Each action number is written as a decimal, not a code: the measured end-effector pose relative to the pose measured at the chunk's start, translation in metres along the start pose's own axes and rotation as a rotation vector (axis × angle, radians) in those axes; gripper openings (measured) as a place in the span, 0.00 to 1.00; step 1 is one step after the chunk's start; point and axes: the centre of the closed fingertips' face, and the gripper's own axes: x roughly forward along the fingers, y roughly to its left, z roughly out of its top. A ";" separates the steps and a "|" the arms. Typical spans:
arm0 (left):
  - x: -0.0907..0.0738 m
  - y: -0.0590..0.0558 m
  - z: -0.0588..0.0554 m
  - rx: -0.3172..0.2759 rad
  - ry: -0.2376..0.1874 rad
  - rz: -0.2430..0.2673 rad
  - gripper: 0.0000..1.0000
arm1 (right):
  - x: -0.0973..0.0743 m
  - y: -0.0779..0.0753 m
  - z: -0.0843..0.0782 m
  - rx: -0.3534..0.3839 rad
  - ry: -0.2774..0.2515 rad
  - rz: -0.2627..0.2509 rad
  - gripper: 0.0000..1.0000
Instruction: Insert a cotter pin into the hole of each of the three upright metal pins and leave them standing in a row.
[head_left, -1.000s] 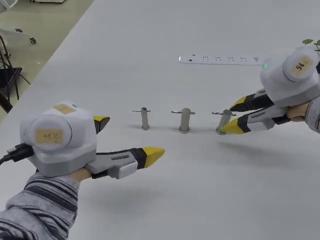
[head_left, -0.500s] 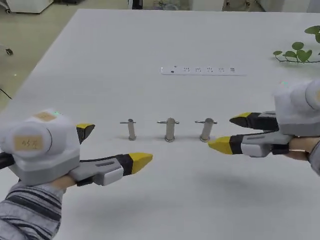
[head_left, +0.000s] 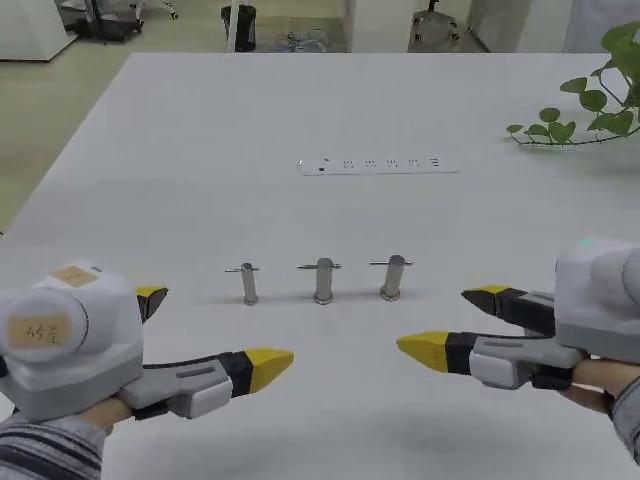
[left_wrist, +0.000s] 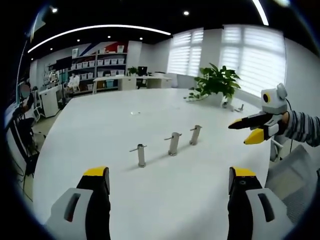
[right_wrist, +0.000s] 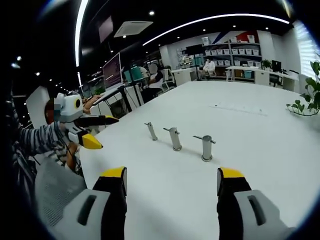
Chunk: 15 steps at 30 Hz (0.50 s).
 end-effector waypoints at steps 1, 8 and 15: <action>-0.001 0.001 0.000 -0.006 0.001 0.004 0.99 | 0.000 0.001 -0.001 0.000 0.002 -0.005 0.72; -0.007 0.004 0.000 -0.009 -0.009 0.030 0.99 | -0.002 0.004 -0.006 0.015 -0.005 -0.063 0.75; -0.011 0.001 0.001 -0.010 -0.016 0.044 0.99 | -0.004 0.007 -0.012 0.014 -0.004 -0.066 0.79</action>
